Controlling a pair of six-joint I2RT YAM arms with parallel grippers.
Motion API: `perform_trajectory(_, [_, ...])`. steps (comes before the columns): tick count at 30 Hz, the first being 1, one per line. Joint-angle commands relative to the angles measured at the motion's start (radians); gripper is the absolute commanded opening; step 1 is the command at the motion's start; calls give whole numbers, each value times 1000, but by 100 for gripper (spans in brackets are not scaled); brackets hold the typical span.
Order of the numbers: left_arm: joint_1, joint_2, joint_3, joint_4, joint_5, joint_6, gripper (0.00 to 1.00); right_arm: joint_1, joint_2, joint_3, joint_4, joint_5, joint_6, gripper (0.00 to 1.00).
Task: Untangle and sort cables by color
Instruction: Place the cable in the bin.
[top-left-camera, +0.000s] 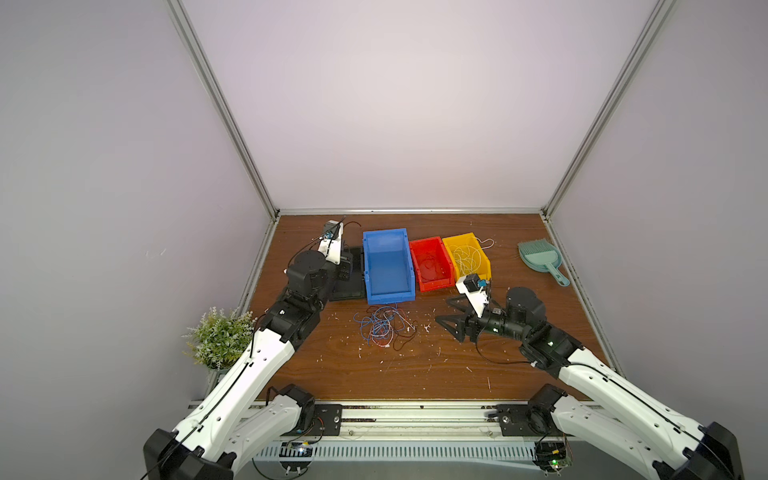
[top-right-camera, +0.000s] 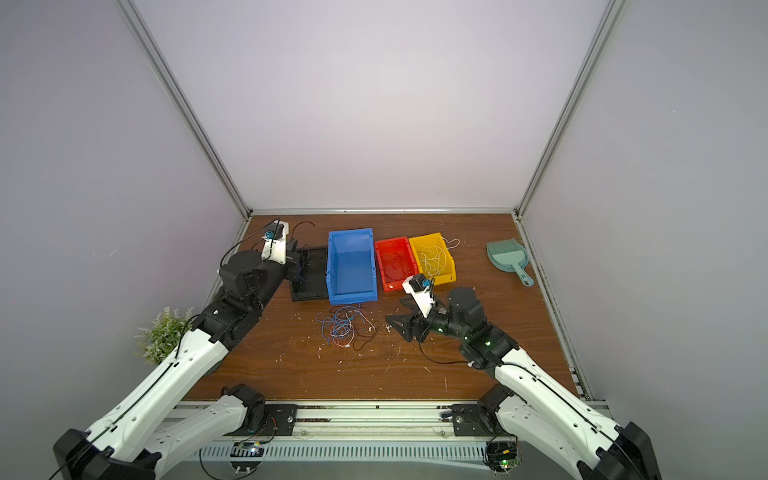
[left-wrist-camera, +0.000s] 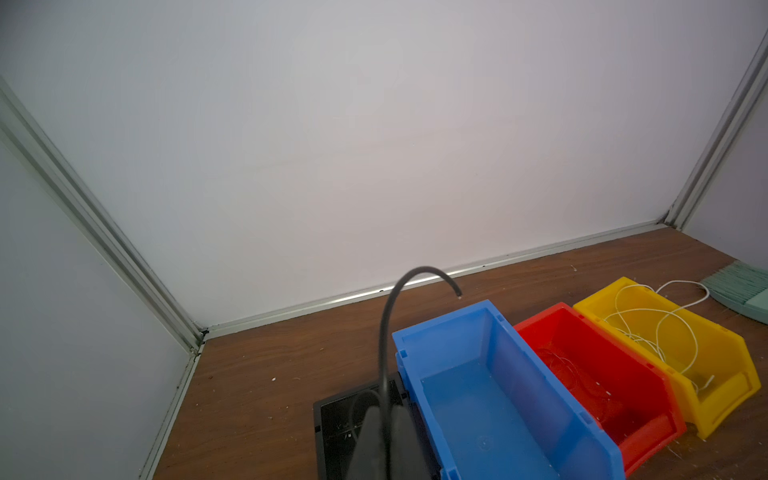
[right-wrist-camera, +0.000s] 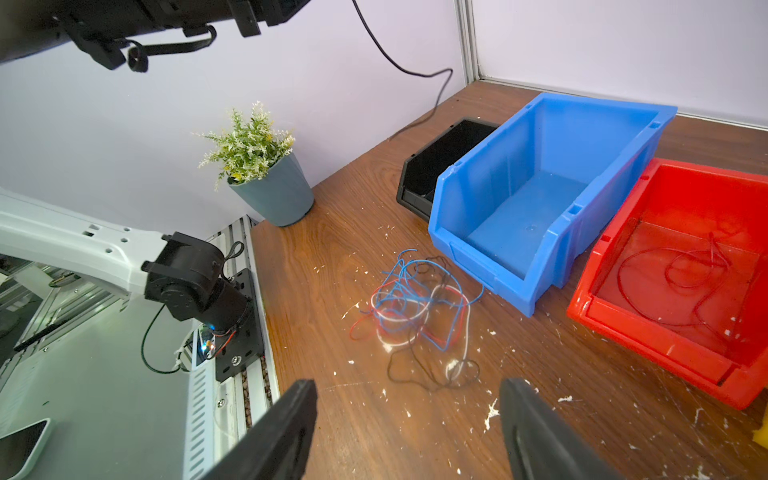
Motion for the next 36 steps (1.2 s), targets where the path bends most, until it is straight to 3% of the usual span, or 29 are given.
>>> perform_trajectory(1, [29, 9, -13, 19, 34, -13, 0, 5, 11, 55, -2, -23, -15, 74])
perform_trajectory(7, [63, 29, -94, 69, 48, -24, 0, 5, 26, 62, -21, -30, -33, 74])
perform_trajectory(12, [71, 91, -156, 94, -33, 40, 0, 4, 46, 60, -27, -39, -23, 72])
perform_trajectory(17, [80, 131, -212, 164, -13, 40, 0, 4, 45, 64, -47, -28, -24, 71])
perform_trajectory(24, [256, 286, -273, 286, 251, -90, 0, 5, 75, 74, -53, -26, -10, 69])
perform_trajectory(30, [284, 454, -145, 203, 358, -73, 0, 6, 102, 88, -63, -39, -2, 67])
perform_trajectory(34, [285, 487, -109, 157, 363, -70, 9, 5, 97, 92, -96, -23, -13, 67])
perform_trajectory(36, [286, 490, -96, 134, 356, -78, 21, 6, 100, 95, -112, -5, -18, 67])
